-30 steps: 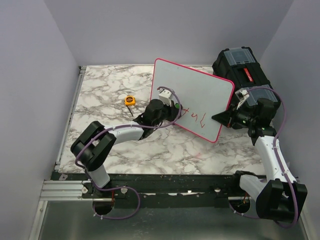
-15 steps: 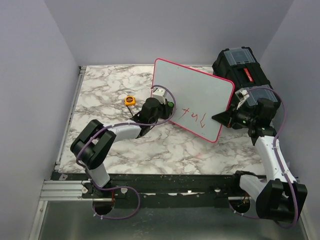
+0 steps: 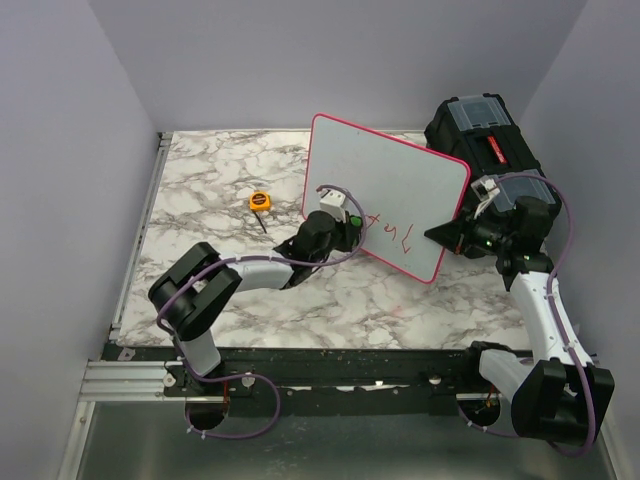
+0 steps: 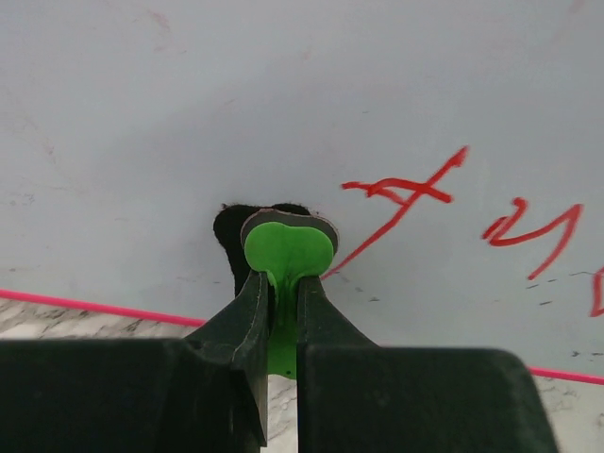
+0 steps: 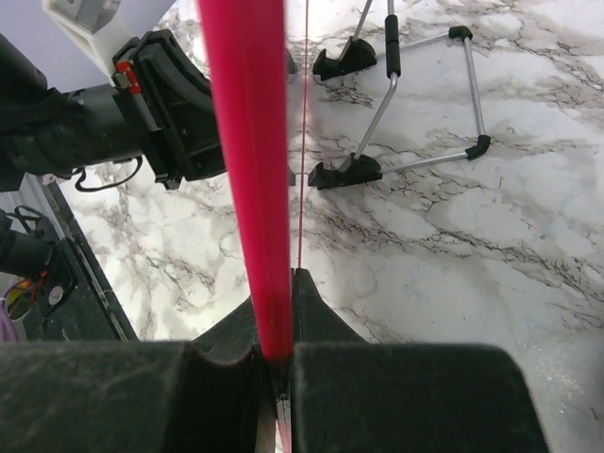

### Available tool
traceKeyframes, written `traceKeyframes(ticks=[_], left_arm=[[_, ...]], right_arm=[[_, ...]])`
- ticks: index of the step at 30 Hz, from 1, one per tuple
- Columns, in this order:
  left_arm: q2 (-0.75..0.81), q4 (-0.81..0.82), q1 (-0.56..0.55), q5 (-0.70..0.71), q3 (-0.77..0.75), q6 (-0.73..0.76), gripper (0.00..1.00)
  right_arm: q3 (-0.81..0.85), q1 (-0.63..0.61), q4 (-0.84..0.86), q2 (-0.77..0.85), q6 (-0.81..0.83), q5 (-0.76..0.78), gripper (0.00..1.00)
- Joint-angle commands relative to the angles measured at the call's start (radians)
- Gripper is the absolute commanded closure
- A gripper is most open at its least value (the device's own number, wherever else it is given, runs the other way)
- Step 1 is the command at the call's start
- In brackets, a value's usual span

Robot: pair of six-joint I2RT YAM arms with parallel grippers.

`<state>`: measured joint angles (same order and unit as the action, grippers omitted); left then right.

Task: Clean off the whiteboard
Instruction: Erase the whiteboard using the whiteboard eraser.

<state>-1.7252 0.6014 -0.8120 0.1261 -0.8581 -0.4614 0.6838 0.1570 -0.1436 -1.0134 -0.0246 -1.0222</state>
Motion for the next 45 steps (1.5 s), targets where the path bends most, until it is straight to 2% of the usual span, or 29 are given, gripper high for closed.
traceKeyframes(ticks=[1, 5, 8, 15, 20, 26, 35, 45], left_arm=[[0.047, -0.021, 0.073, 0.041, 0.054, -0.009, 1.0], [0.058, -0.038, 0.124, 0.028, 0.036, 0.002, 1.0], [0.045, -0.049, 0.121, -0.002, -0.011, 0.006, 1.0], [-0.004, -0.064, 0.0, 0.026, -0.121, 0.015, 1.0], [-0.007, -0.059, -0.07, 0.047, -0.144, 0.011, 1.0], [-0.028, -0.099, -0.079, 0.087, -0.128, 0.058, 1.0], [-0.033, -0.078, -0.039, 0.107, -0.017, 0.035, 1.0], [-0.034, -0.127, -0.083, 0.07, -0.112, 0.06, 1.0]], right_arm=[[0.004, -0.018, 0.014, 0.022, 0.028, -0.077, 1.0], [0.004, -0.019, 0.015, 0.021, 0.027, -0.078, 1.0], [0.003, -0.019, 0.016, 0.019, 0.028, -0.075, 1.0], [0.002, -0.018, 0.016, 0.014, 0.028, -0.073, 1.0], [0.005, -0.019, 0.014, 0.01, 0.028, -0.074, 1.0], [0.005, -0.019, 0.012, 0.016, 0.028, -0.075, 1.0], [0.005, -0.018, 0.012, 0.018, 0.027, -0.079, 1.0], [0.004, -0.019, 0.013, 0.013, 0.028, -0.076, 1.0]])
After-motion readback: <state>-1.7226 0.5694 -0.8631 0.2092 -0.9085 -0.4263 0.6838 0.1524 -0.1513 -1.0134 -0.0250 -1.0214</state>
